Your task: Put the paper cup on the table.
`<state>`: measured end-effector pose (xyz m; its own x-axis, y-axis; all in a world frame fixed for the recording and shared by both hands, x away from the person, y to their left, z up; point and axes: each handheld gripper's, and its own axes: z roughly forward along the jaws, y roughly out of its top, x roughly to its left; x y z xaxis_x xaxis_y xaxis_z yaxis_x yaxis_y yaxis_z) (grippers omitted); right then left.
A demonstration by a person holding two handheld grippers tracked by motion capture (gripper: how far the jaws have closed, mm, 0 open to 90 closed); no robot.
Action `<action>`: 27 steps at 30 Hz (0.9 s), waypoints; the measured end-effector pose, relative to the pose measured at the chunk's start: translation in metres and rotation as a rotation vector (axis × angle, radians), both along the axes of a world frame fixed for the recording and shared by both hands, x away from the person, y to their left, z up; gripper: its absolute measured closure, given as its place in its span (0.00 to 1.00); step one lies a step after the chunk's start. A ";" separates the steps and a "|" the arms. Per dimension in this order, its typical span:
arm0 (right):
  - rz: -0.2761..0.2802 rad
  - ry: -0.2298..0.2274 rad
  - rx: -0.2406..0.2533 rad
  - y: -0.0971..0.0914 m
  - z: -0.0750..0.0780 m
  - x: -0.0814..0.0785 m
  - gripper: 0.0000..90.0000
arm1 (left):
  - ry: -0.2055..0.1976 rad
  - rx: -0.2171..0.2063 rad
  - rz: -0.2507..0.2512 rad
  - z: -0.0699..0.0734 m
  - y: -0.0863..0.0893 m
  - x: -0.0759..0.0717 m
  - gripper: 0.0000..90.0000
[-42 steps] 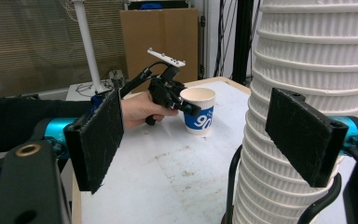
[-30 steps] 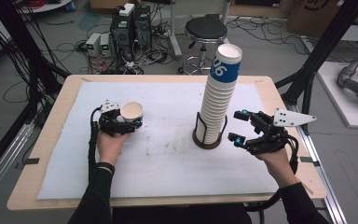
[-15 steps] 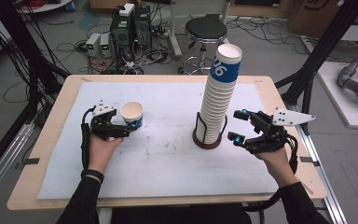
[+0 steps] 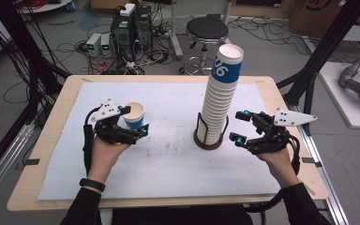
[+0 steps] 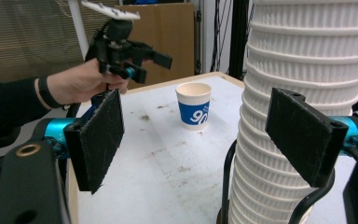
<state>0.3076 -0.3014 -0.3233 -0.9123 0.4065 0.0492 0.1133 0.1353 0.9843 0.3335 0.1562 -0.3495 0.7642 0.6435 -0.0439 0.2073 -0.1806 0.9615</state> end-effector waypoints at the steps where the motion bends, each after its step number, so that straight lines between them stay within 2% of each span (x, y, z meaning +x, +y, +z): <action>1: -0.003 0.001 -0.002 0.000 0.000 0.000 0.22 | -0.004 0.002 -0.016 0.002 -0.003 -0.001 0.02; 4: -0.008 0.009 -0.003 -0.001 0.000 0.000 0.22 | -0.021 0.011 -0.093 0.013 -0.015 -0.007 0.02; 6: -0.006 0.008 -0.004 -0.002 0.000 0.000 0.22 | -0.037 0.011 -0.121 0.019 -0.022 -0.011 0.02; 8: -0.015 0.007 -0.004 -0.002 0.000 0.000 0.22 | -0.045 -0.020 -0.158 0.024 -0.028 -0.014 0.02; 12: -0.013 0.010 -0.012 -0.003 -0.001 0.000 0.22 | -0.060 -0.033 -0.195 0.029 -0.035 -0.018 0.02; 15: -0.018 0.012 -0.021 -0.003 -0.001 -0.001 0.22 | -0.051 -0.051 -0.227 0.030 -0.036 -0.017 0.02; 27: -0.029 0.018 -0.027 -0.006 -0.002 -0.002 0.22 | -0.029 -0.060 -0.244 0.029 -0.036 -0.015 0.02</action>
<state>0.3052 -0.3073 -0.3256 -0.8990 0.4345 0.0547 0.1357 0.1577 0.9781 0.3181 0.1204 -0.3201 0.8983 0.4364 -0.0520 0.1363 -0.1643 0.9770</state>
